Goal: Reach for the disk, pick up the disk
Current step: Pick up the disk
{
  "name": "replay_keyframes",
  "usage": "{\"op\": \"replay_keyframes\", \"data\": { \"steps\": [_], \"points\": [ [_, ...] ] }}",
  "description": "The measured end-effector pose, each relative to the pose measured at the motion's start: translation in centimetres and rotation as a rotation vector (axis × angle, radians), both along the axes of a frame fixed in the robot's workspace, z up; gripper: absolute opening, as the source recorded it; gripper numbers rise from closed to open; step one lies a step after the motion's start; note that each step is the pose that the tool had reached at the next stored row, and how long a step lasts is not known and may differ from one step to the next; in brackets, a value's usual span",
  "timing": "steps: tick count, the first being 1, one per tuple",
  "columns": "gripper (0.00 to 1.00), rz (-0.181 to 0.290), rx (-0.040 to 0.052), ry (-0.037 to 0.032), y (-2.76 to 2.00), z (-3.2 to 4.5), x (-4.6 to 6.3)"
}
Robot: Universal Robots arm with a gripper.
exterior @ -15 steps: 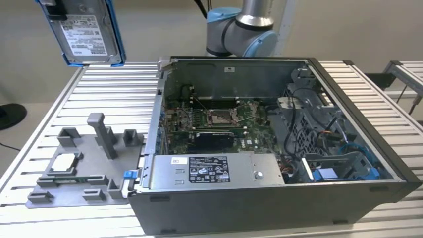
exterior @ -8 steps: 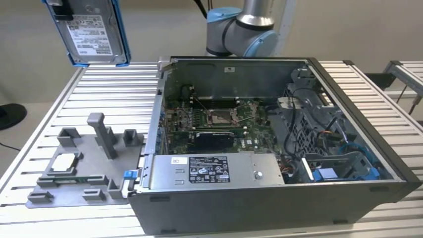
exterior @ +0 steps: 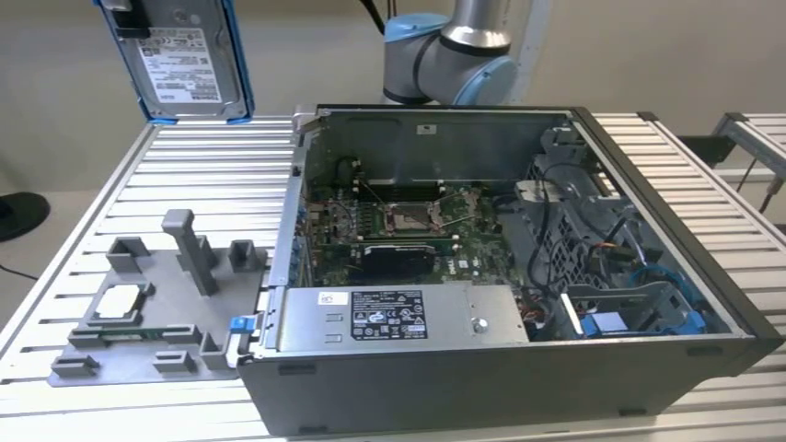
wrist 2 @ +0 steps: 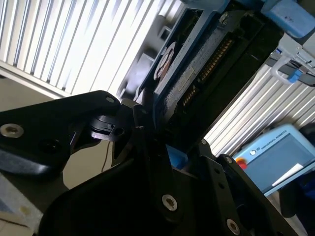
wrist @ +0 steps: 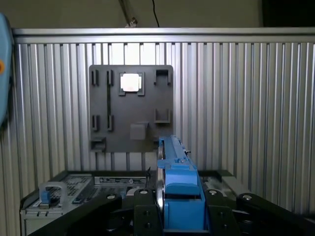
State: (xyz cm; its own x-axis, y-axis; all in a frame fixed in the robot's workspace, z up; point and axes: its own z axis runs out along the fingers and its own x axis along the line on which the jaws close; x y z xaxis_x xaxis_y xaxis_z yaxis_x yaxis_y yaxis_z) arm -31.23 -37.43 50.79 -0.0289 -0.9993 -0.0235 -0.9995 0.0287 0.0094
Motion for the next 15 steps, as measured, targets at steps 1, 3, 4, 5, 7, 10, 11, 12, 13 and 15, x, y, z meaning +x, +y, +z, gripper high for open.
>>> {"op": "replay_keyframes", "data": {
  "steps": [1,3,4,5,7,10,11,12,13,15],
  "points": [
    [0.0,0.0,0.0,0.0,0.0,0.0,0.1],
    [0.0,0.0,-0.0001,0.0001,0.0,0.0,0.4],
    [0.0,0.0,-0.0001,0.0001,0.0,0.0,0.5],
    [0.0,0.0,-0.0001,0.0001,0.0,0.01,0.6],
    [0.0,0.0,0.0,0.0,0.0,0.0,1.0],
    [0.0,0.0,0.0,0.0001,0.0,0.0,1.8],
    [0.0,0.0,-0.0001,0.0001,0.0,0.0,2.2],
    [0.0,0.0,0.0,0.0,0.0,0.0,2.5],
    [0.0,0.0,-0.0001,0.0002,0.0,0.01,2.9],
    [0.0,0.0,0.0,0.0,0.0,0.0,3.5]
  ]
}}
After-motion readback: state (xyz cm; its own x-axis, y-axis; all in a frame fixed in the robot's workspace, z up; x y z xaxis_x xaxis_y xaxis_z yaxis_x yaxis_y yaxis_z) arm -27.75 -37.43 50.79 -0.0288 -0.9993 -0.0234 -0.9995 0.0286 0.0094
